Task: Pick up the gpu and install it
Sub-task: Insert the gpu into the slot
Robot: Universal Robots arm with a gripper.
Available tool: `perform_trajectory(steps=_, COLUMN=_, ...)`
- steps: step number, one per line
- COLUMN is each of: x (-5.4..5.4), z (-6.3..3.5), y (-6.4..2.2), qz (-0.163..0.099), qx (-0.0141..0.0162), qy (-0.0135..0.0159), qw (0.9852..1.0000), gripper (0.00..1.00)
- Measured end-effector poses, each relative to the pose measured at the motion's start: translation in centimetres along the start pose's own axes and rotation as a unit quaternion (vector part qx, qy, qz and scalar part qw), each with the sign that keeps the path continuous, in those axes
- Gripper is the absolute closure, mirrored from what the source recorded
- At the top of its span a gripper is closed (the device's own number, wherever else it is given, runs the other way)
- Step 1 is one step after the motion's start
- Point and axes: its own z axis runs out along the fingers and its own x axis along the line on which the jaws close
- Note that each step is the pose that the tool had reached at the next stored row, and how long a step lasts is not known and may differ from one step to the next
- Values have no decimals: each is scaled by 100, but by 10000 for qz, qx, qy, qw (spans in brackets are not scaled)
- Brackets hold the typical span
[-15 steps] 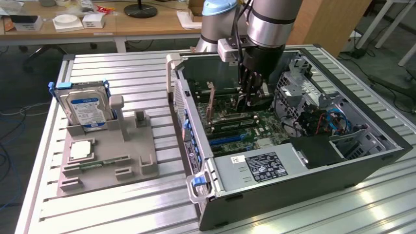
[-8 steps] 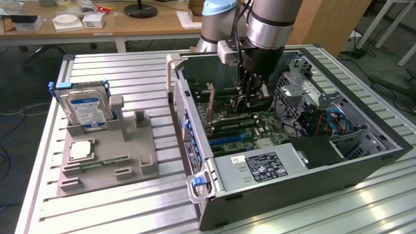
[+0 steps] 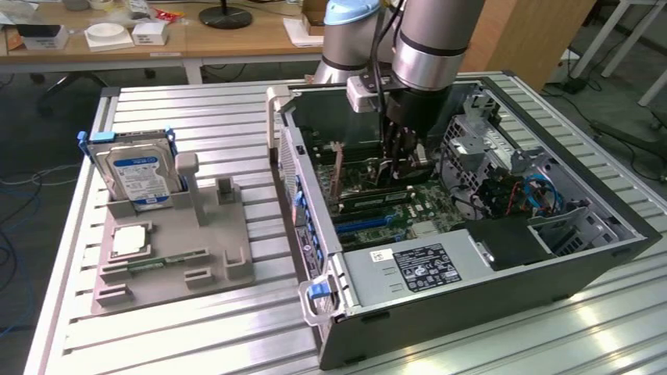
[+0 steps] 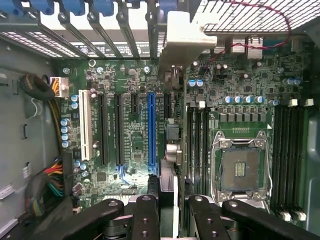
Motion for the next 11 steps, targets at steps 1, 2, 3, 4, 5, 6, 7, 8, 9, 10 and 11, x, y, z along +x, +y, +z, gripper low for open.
perform_trajectory(steps=1, x=0, z=18, y=1, qz=0, qx=0, qy=0, qw=10000, gripper=73)
perform_trajectory(steps=2, x=1, z=34, y=1, qz=0, qx=0, qy=0, qw=10000, gripper=73)
perform_trajectory(steps=3, x=1, z=40, y=1, qz=0, qx=0, qy=0, qw=10000, gripper=73)
perform_trajectory(steps=4, x=1, z=40, y=1, qz=0, qx=0, qy=0, qw=10000, gripper=73)
perform_trajectory(steps=5, x=1, z=39, y=1, qz=0, qx=0, qy=0, qw=10000, gripper=73)
perform_trajectory(steps=6, x=1, z=40, y=1, qz=0, qx=0, qy=0, qw=10000, gripper=73)
perform_trajectory(steps=7, x=1, z=40, y=1, qz=0, qx=0, qy=0, qw=10000, gripper=73)
perform_trajectory(steps=8, x=1, z=40, y=1, qz=0, qx=0, qy=0, qw=10000, gripper=73)
perform_trajectory(steps=9, x=1, z=40, y=1, qz=0, qx=0, qy=0, qw=10000, gripper=73)
perform_trajectory(steps=10, x=1, z=40, y=1, qz=0, qx=0, qy=0, qw=10000, gripper=73)
perform_trajectory(steps=11, x=1, z=40, y=1, qz=0, qx=0, qy=0, qw=10000, gripper=73)
